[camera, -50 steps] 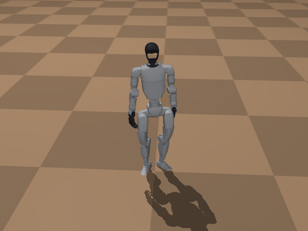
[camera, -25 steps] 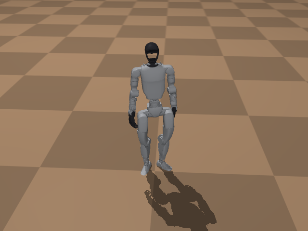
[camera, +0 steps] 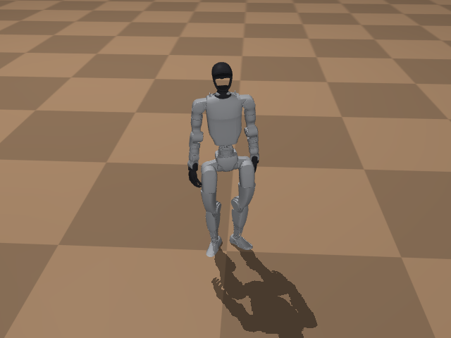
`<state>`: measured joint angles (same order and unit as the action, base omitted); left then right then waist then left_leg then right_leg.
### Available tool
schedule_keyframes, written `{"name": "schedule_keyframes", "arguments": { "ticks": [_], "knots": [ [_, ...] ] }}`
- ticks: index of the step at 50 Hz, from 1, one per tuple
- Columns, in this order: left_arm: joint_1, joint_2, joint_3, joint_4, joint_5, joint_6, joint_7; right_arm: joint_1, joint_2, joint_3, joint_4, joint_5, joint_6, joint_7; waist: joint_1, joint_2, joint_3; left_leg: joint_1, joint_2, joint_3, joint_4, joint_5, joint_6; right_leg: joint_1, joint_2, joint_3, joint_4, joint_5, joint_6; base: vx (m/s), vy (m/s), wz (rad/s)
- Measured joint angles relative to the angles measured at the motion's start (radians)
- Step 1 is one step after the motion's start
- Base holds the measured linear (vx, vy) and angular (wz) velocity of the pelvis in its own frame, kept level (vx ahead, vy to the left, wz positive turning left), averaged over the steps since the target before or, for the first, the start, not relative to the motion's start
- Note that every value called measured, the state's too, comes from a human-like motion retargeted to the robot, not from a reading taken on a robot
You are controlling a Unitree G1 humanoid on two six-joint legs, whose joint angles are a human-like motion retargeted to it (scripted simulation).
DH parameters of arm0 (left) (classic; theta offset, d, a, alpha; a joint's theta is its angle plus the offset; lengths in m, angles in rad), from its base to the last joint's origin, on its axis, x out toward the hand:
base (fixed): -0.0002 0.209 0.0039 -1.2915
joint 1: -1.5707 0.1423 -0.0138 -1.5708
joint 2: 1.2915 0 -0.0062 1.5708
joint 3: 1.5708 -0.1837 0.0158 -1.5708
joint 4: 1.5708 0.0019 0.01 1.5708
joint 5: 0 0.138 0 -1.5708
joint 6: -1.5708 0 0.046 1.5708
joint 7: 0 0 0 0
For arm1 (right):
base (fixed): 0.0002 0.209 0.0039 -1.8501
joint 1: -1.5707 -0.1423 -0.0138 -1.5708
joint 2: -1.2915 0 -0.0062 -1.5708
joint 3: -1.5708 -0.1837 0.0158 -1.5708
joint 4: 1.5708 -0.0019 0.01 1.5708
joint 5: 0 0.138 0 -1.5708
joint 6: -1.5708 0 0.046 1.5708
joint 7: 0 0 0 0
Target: In place motions
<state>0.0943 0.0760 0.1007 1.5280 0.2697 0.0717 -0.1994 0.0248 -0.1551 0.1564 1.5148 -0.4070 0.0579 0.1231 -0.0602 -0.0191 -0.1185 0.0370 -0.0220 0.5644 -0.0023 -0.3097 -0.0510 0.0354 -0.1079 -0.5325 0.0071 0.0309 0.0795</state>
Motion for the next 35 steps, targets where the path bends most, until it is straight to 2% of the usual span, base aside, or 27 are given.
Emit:
{"name": "schedule_keyframes", "arguments": {
  "ticks": [35],
  "knots": [
    [-0.003,0.003,-0.009,0.001,0.001,0.001,0.000,-0.004,-0.003,-0.002,0.001,-0.003,0.000,-0.002,0.010,-0.003,-0.002,-0.009,0.007,0.001,0.012,0.002,-0.001,0.000,-0.001,-0.001,-0.001,0.000,-0.002,0.00,0.00,0.00]
  ]
}}
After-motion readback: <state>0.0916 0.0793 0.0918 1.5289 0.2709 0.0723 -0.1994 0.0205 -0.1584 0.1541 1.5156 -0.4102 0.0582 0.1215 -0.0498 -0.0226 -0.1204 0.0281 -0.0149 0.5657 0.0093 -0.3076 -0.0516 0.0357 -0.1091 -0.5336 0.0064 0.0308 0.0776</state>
